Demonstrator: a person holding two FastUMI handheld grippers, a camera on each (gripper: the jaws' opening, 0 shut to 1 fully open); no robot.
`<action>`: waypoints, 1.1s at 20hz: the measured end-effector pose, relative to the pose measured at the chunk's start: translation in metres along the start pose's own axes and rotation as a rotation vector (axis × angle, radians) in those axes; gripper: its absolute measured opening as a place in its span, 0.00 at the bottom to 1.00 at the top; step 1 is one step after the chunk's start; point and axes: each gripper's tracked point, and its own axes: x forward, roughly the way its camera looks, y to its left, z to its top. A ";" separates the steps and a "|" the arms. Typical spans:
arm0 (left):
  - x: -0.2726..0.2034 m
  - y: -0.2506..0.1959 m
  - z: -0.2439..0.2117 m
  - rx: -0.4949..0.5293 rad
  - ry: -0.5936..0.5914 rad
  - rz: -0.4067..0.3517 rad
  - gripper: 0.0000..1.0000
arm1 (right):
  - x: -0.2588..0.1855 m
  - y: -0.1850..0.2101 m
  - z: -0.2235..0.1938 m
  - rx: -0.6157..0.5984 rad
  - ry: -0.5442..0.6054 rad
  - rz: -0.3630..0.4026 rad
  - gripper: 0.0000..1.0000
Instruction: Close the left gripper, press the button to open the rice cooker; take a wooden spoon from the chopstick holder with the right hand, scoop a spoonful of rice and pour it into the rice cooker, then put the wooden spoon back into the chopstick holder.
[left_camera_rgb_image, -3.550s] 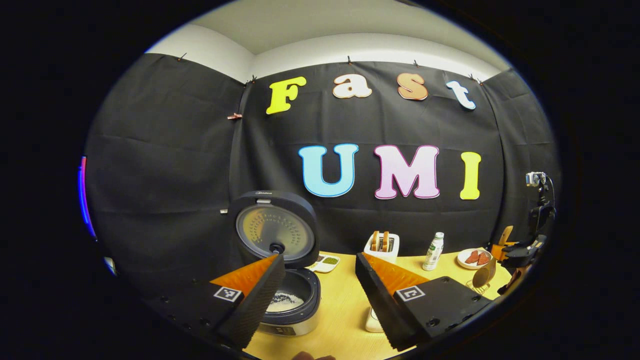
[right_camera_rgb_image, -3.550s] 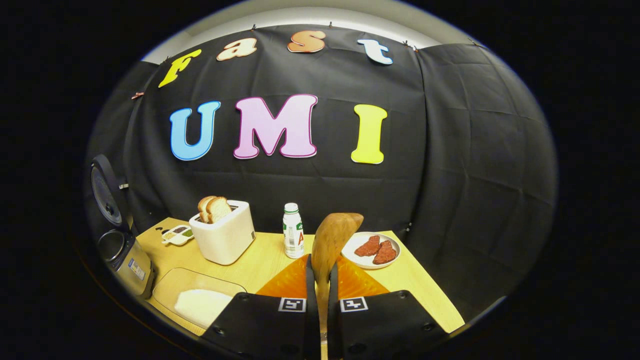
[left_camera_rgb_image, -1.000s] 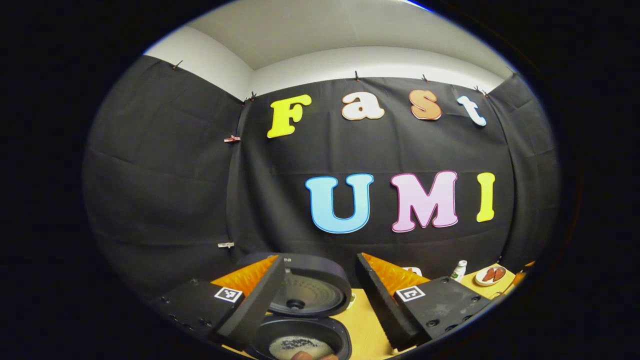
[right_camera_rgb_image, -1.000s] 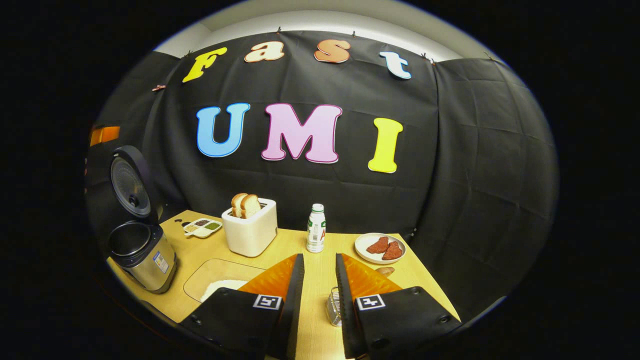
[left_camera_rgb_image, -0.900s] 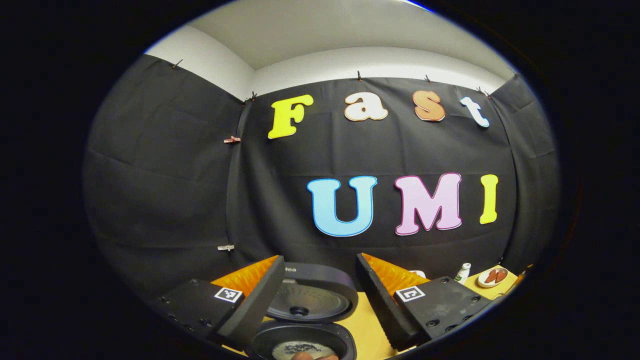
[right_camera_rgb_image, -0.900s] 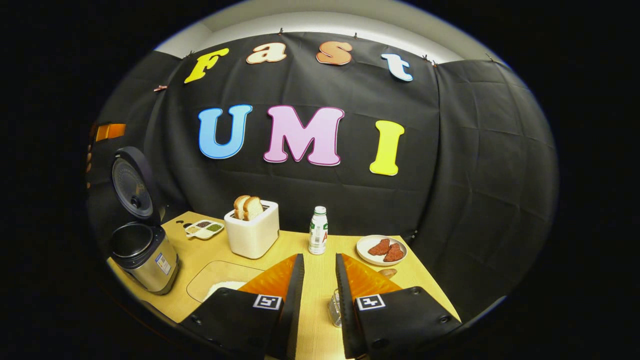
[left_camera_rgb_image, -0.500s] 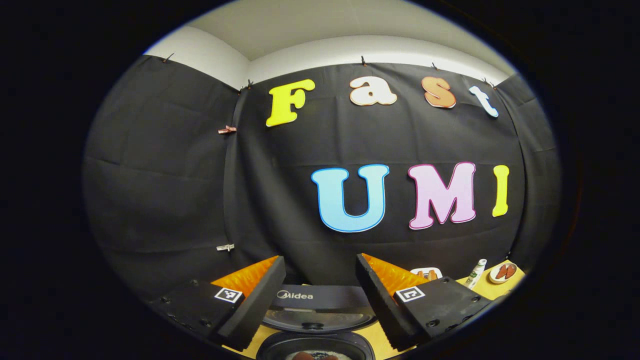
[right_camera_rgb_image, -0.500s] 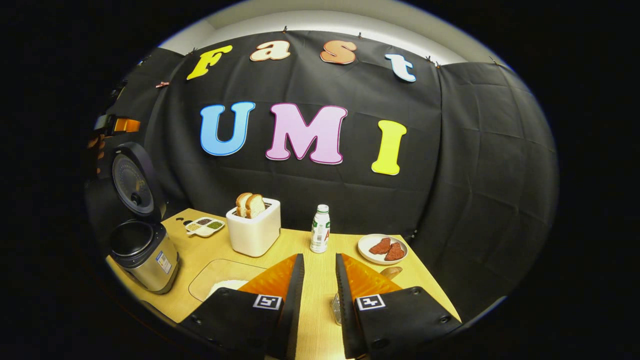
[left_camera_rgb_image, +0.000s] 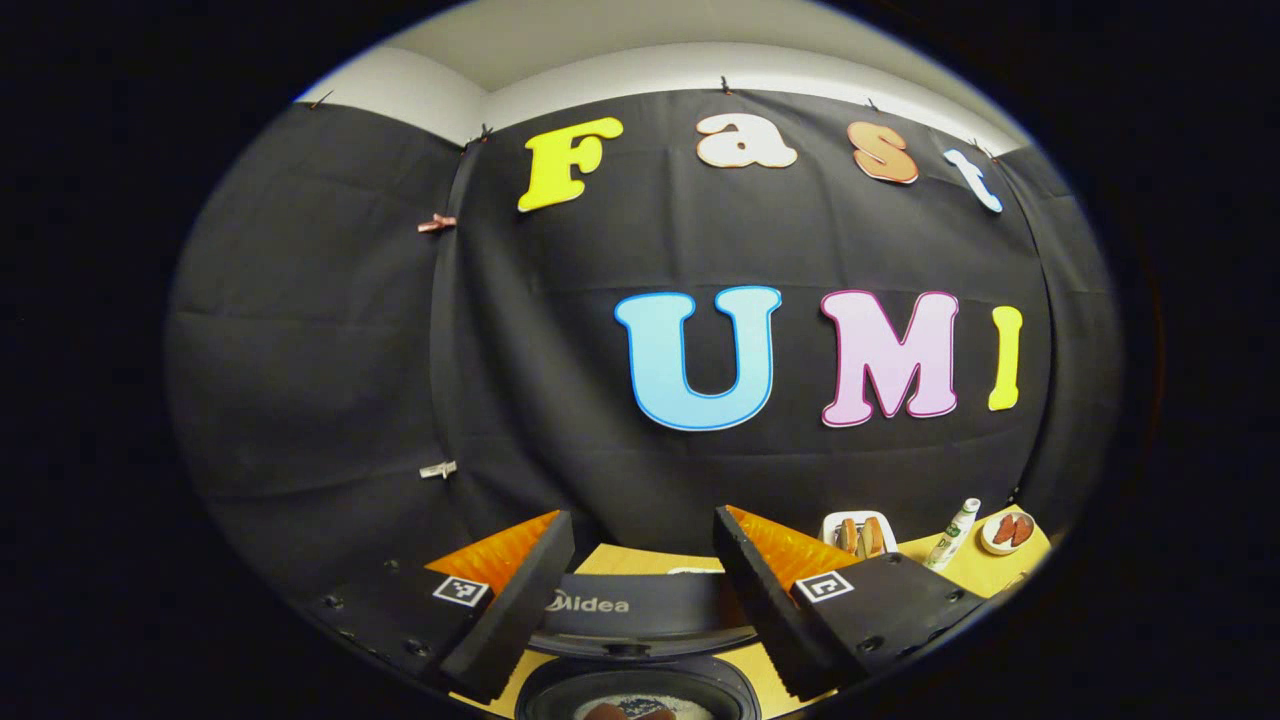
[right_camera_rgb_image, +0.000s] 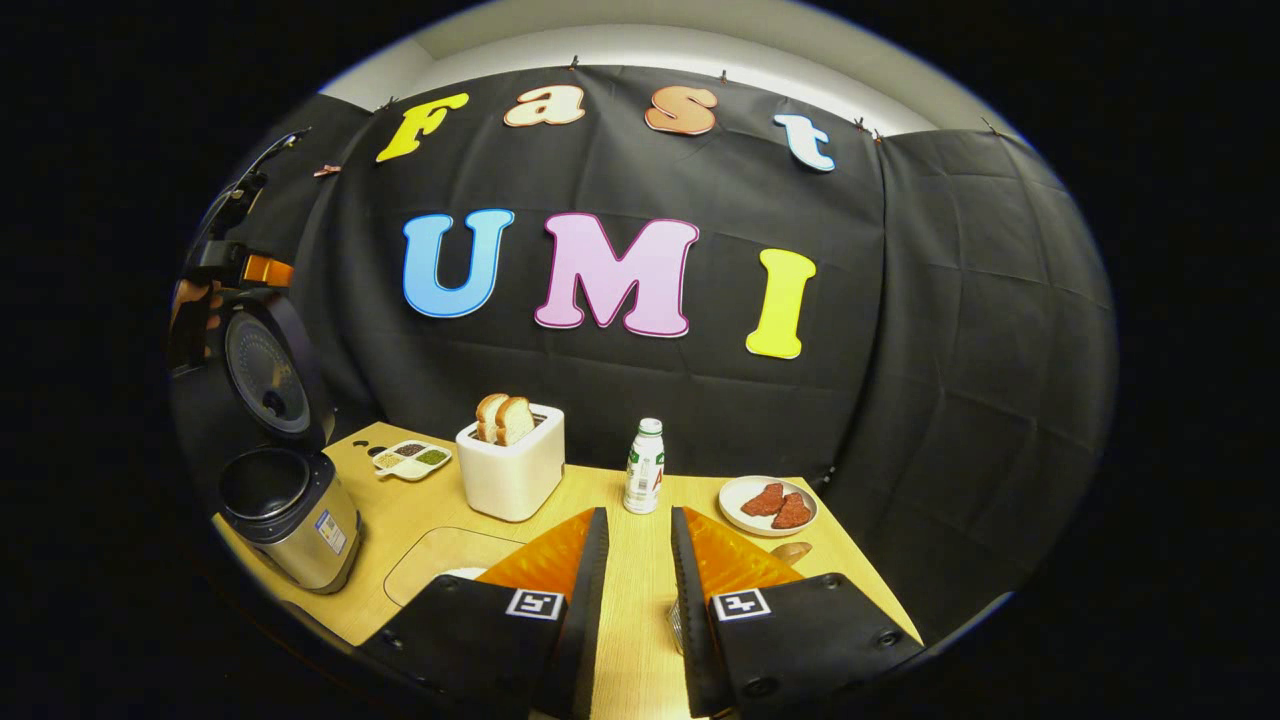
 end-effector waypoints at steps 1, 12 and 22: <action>-0.002 0.003 0.002 -0.004 -0.008 0.005 0.97 | 0.000 0.001 0.000 -0.002 0.000 0.003 0.40; -0.065 0.000 -0.034 0.009 -0.016 0.012 0.98 | -0.014 0.007 0.008 0.007 -0.021 0.042 0.40; -0.155 -0.011 -0.140 0.003 0.030 0.081 0.99 | -0.038 0.030 -0.005 -0.015 -0.003 0.112 0.40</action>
